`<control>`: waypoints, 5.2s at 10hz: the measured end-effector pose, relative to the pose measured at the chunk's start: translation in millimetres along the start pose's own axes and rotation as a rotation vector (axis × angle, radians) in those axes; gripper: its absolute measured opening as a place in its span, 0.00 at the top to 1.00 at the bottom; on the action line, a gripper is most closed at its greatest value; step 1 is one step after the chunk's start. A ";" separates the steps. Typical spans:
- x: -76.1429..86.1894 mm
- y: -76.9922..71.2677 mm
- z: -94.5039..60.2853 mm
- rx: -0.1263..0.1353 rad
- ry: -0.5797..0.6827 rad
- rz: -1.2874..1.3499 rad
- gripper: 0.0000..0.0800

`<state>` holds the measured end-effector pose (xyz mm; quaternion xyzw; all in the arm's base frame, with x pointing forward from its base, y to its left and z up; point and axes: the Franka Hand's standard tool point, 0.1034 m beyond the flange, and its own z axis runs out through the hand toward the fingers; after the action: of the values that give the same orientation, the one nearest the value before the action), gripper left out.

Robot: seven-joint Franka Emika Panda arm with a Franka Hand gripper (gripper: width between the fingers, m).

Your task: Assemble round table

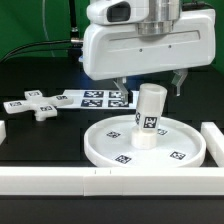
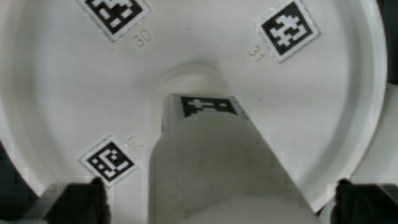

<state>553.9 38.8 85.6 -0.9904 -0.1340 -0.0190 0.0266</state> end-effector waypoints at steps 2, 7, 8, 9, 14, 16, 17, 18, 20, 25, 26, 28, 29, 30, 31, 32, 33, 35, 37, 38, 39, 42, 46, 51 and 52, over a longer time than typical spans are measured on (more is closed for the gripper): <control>0.2 0.1 -0.1 0.000 0.001 0.000 0.49; 0.6 -1.9 0.0 0.009 0.003 0.166 0.49; 0.8 -2.5 0.0 0.011 0.003 0.226 0.49; 0.6 -2.1 0.1 0.013 0.003 0.324 0.49; 1.5 -3.8 1.3 0.053 0.025 0.900 0.48; 2.7 -3.3 1.4 0.063 0.034 1.043 0.48; 3.5 -3.0 1.3 0.066 0.033 1.068 0.48; 3.6 -4.3 1.5 0.075 0.029 1.145 0.48; 3.7 -3.9 1.6 0.093 0.024 1.277 0.48; 3.8 1.3 2.3 0.238 -0.006 1.799 0.48; 3.9 2.3 2.0 0.240 -0.013 1.833 0.48; 4.1 0.3 2.1 0.225 -0.019 1.771 0.39; 7.9 -1.4 0.8 0.198 -0.024 1.694 0.26; 11.2 -1.4 0.1 0.189 -0.004 1.605 0.20; 10.2 -0.9 0.7 0.187 0.001 1.543 0.20; 10.1 -1.0 0.9 0.185 0.007 1.469 0.19; 10.1 -1.0 1.0 0.182 0.014 1.398 0.19; 9.7 0.3 2.0 0.168 0.029 1.207 0.19; 9.0 2.2 4.7 0.136 0.042 0.979 0.19; 8.9 2.1 4.8 0.133 0.048 0.897 0.19; 9.5 0.9 4.6 0.131 0.053 0.832 0.19; 8.8 1.8 5.4 0.123 0.063 0.636 0.19; 11.6 0.0 2.4 0.059 0.068 0.204 0.19; 11.3 1.3 2.6 0.042 0.072 -0.099 0.19; 11.9 1.6 2.6 0.027 0.073 -0.204 0.19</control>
Offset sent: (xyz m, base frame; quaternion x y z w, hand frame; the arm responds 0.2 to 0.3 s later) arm 0.0000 0.0000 0.0000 0.0000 0.0000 0.0650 0.9979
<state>565.9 40.5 83.4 -0.9699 -0.2332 -0.0558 0.0426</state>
